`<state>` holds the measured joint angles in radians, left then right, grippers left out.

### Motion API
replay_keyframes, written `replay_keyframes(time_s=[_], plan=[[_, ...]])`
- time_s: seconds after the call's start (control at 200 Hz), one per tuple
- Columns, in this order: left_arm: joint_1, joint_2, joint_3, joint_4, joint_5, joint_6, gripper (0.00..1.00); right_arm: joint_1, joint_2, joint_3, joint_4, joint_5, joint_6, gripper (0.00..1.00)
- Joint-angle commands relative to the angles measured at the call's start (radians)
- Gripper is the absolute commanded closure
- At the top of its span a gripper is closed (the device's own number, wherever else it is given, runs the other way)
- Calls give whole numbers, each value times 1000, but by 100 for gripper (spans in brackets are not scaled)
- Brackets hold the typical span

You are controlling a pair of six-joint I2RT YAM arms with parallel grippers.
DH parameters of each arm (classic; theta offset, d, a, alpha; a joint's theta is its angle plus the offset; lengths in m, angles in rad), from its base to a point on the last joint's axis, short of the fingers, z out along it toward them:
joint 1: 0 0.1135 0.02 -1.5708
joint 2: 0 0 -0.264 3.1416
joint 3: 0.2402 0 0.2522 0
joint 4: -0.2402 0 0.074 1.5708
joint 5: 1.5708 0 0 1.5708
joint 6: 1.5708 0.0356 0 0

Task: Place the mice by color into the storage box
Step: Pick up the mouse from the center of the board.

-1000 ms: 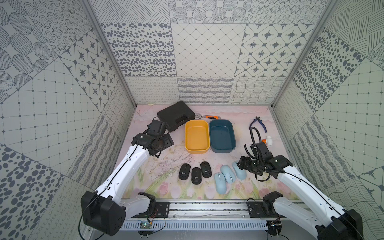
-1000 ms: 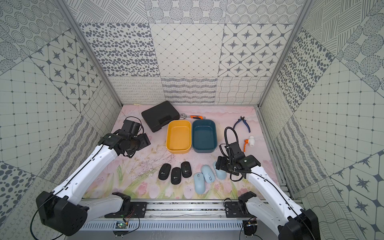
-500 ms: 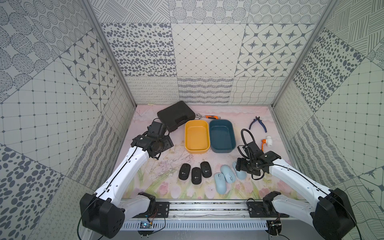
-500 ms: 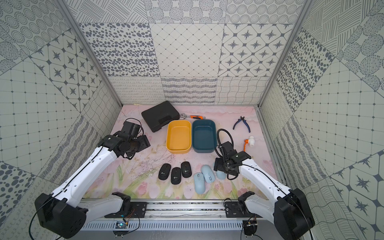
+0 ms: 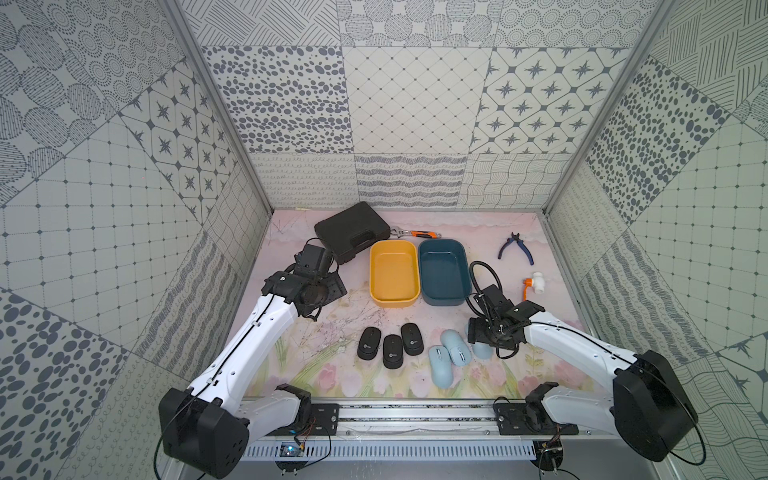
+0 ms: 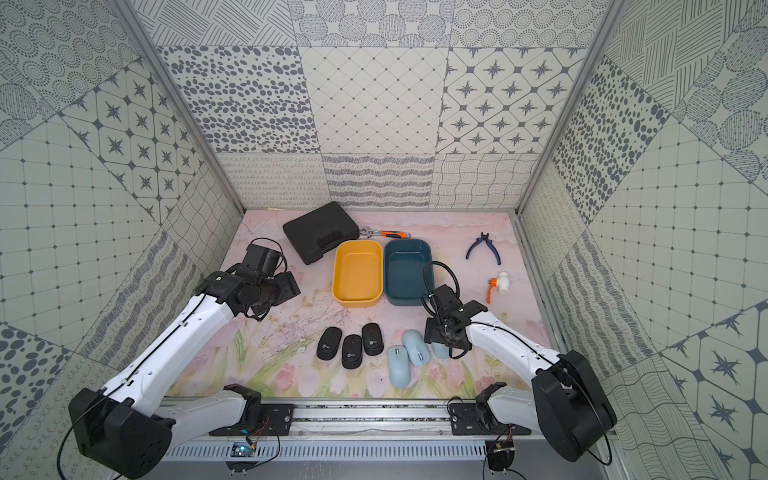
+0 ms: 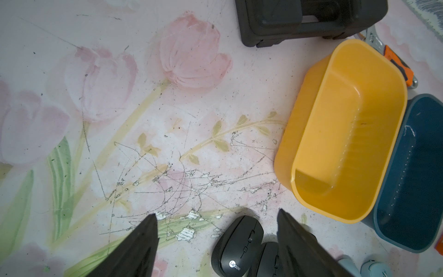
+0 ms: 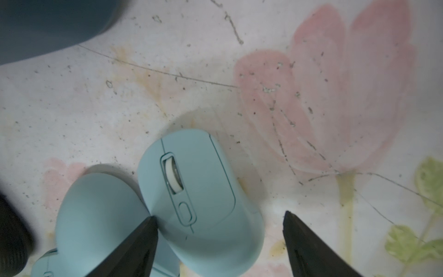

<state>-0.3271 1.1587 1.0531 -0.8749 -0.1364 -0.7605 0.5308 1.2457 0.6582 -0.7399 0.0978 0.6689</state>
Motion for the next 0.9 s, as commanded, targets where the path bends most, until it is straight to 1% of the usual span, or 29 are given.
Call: replay_keyframes(time_s=[0.0,0.15,0.285,0.445,0.665,0.86,0.895], plan=[[-2,-11,-5,-30,3,-17,19,3,24,-14,73,-7,-8,14],[-2,-12,-4,-36,-4,-17,19,3,60,-8,86,-14,-20,14],[-2,-11,2,-40,1,-19,19,7,80,-2,49,-15,1,14],[-2,-10,3,-41,-3,-20,19,23,84,-9,11,35,36,15],[-2,-9,-9,-38,2,-26,20,35,133,12,22,41,35,16],[-1,-20,-10,-50,-11,-25,20,53,170,22,36,32,37,23],[-1,-19,-10,-50,-12,-25,20,57,171,23,37,33,38,26]])
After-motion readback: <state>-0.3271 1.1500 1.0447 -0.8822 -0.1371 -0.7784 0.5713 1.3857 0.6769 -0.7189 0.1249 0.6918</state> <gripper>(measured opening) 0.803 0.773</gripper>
